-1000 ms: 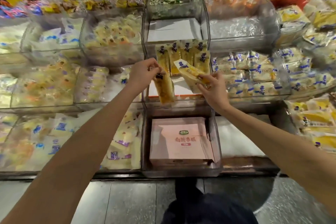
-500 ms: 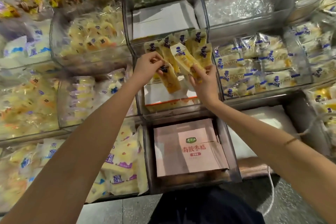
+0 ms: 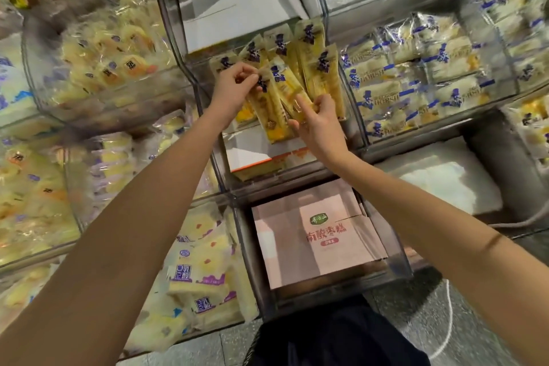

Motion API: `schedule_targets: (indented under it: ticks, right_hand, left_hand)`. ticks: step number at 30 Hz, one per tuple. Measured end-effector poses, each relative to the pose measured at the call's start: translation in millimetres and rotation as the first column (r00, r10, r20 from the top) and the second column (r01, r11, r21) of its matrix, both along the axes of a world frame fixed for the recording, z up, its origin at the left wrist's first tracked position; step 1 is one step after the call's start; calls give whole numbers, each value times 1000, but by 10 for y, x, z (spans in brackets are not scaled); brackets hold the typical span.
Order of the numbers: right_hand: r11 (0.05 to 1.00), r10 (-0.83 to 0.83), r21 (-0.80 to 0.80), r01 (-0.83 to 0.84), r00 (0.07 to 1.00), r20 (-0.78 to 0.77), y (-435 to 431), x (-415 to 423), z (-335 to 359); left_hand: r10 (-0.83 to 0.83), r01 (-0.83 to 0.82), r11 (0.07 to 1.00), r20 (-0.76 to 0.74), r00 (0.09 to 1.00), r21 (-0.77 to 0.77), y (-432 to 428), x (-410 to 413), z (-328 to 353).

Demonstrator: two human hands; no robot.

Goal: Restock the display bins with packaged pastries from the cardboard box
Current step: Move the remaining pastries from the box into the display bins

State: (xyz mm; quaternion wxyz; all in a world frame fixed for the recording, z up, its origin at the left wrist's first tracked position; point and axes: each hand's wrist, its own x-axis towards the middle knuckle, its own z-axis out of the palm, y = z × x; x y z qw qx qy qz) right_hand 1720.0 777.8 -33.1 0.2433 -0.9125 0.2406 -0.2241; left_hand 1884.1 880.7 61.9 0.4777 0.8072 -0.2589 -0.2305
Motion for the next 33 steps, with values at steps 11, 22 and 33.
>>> schedule_targets:
  ticks: [11,22,33]
  right_hand:
    - [950,-56,-314,-1,984,-171,-125,-142,13]
    - [882,-7,-467,-61,990,-142,-312,-191,-64]
    - [790,145,-519,-327,922,-360,-581,-133,-5]
  left_hand:
    - [146,-146,989,-11,989,18,32,-68,-319]
    - [185,-170,975,-97,978,144,-20,-393,-677]
    - [94,-95,992,6,996,89,112,-501,-756]
